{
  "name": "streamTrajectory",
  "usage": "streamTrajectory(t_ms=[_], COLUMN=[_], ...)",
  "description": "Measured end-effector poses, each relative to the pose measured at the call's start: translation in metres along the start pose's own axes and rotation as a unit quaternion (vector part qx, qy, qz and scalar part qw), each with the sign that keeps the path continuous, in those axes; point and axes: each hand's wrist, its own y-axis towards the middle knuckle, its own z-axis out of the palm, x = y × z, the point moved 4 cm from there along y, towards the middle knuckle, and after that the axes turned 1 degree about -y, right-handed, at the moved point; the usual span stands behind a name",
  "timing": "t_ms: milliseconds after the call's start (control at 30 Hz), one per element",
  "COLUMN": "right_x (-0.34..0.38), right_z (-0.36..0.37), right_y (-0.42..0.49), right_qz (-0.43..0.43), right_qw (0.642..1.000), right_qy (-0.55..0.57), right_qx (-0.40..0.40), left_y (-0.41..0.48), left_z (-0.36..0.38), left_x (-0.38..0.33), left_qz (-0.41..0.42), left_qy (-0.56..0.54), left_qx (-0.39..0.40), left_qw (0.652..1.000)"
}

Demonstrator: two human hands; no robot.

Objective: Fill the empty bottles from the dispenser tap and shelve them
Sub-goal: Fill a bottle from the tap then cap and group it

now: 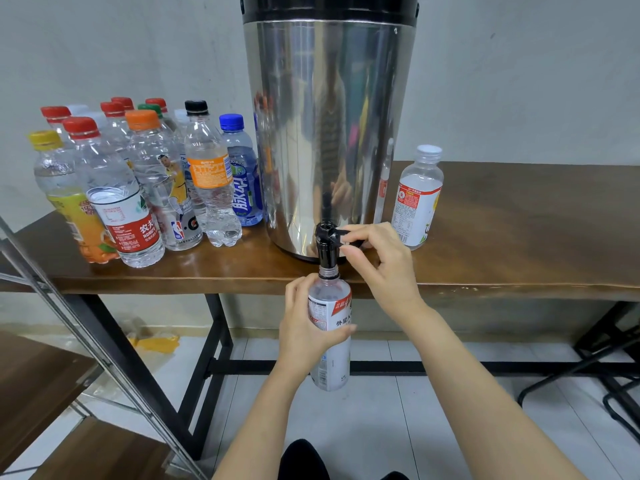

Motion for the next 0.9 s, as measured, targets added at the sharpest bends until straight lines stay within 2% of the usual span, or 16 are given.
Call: streamTrajectory(t_ms=[300,633,900], right_x=[0.009,0.004,0.004], right_z=[-0.005,0.002,0.002], right_y=[0.003,-0.006,-0.007], right_qz=[-0.081,-0.06,-0.015], right_qw=[0.989,0.992,0.994], right_qy=[-0.116,-0.056,-0.018], right_qx=[-0.048,-0.1,-0.103], left_y=[0.0,0.001,0.0], left_z=[-0.001,0.0,0.0], left_x=[0.0,0.002,0.001], left_qz=[-0.006,-0.006,-0.007], left_qy=[-0.003,-0.006,-0.012], left_qx=[0.002,0.004,-0.006], left_qw=[1.0,1.0,1.0])
